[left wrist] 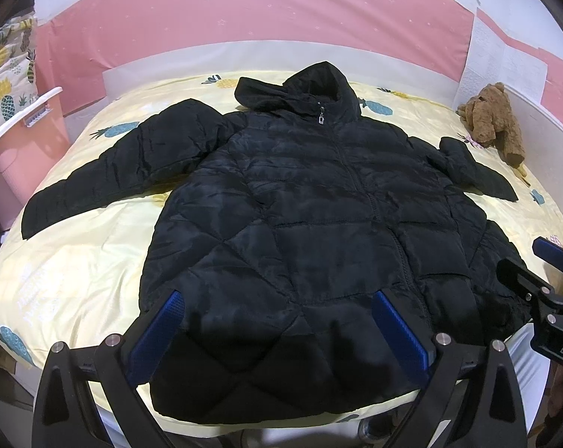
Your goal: Fold large clothes
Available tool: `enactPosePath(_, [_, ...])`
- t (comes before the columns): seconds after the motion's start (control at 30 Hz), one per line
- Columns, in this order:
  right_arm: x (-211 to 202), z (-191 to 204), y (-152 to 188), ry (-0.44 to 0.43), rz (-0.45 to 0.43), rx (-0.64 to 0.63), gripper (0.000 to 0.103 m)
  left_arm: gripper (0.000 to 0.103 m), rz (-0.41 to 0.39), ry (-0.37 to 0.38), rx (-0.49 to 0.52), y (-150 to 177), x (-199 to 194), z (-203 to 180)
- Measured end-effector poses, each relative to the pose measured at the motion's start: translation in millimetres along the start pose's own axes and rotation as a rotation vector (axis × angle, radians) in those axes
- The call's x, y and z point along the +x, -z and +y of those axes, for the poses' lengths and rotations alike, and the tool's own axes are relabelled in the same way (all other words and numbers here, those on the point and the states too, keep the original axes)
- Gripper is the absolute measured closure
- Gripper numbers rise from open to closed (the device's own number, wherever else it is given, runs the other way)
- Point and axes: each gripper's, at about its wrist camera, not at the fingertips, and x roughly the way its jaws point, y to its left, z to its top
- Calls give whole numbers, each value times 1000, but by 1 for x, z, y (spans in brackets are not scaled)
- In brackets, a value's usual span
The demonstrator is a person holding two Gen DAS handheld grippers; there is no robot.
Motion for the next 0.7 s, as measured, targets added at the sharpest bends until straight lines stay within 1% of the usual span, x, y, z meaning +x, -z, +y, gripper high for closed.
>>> enactPosePath(0.7, [0,2,-1,1,2,0,17,1,5,4,-1,0,-1,-3])
